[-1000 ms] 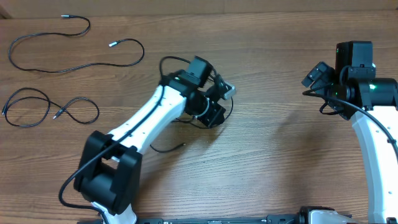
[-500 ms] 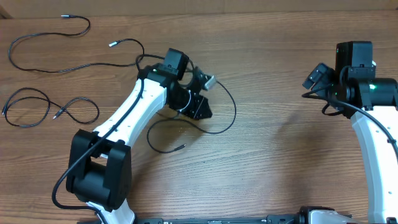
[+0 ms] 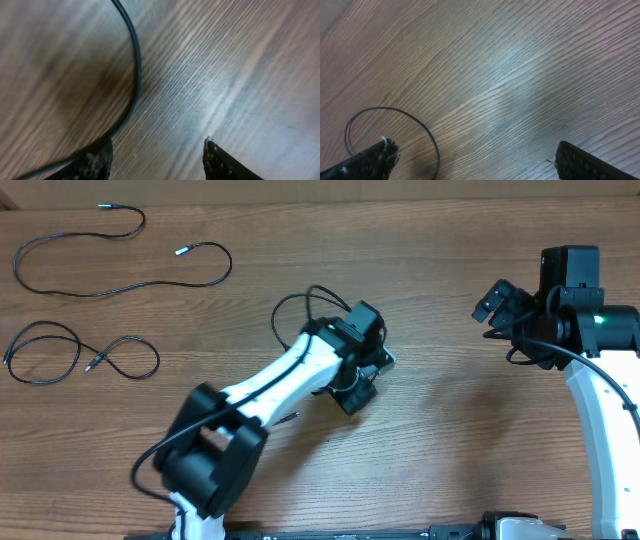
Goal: Untangle cables
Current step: 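Reach the right gripper toward the center cable beside the left gripper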
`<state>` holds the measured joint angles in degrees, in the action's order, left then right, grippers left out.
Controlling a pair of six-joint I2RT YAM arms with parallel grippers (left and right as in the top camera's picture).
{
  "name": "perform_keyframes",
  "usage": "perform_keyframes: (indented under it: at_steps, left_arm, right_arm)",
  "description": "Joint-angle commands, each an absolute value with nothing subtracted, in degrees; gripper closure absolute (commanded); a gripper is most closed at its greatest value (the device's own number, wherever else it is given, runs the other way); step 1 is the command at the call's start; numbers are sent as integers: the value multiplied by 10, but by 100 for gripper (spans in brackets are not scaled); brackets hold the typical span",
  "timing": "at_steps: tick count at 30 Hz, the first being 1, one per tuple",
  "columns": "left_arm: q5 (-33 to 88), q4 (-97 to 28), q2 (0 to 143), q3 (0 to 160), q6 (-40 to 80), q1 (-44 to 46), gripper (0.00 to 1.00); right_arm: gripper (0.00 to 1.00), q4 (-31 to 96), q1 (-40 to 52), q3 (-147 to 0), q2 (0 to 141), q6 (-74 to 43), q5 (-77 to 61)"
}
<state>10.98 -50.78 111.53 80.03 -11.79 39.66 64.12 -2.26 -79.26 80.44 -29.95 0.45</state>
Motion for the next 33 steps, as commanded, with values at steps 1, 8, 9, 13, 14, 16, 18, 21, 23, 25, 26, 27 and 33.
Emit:
perform_keyframes:
  at_steps: [1,8,9,13,14,16,18,21,23,25,26,27,33]
  left_arm:
    - [61,-498,1166,807,-131,411,43]
    - [21,-477,1208,807,-131,412,57]
    - [8,-475,1217,807,-131,412,56]
    - [-5,-470,1255,807,-137,412,78]
    - [-1,-474,1269,807,-137,412,96]
    - [14,-487,1277,807,-137,413,96]
    - [29,-502,1275,811,-126,413,96]
    - [103,-518,1256,830,-126,406,96]
    - [138,-525,1238,842,-126,396,96]
    - [211,-524,1211,853,-127,377,96]
    - [257,-520,1193,856,-129,364,96]
    - [296,-513,1174,857,-129,347,96]
    - [392,-511,1112,857,-129,262,96]
  right_arm:
    - [0,641,-24,-792,804,-298,-2]
    - [0,636,-24,-792,804,-298,-1]
    - [0,636,-24,-792,804,-298,-1]
    - [0,636,-24,-792,804,-298,-1]
    - [0,635,-24,-792,804,-298,-1]
    - [0,636,-24,-792,804,-298,-1]
    - [0,636,-24,-791,804,-298,-2]
    - [0,646,-24,-790,809,-297,-62]
    - [0,658,-23,-789,817,-296,-93]
    - [0,664,-22,-778,825,-293,-130]
    - [0,659,-22,-765,831,-283,-162]
    - [0,651,-22,-754,839,-275,-188]
    - [0,586,-7,-694,882,-263,-282]
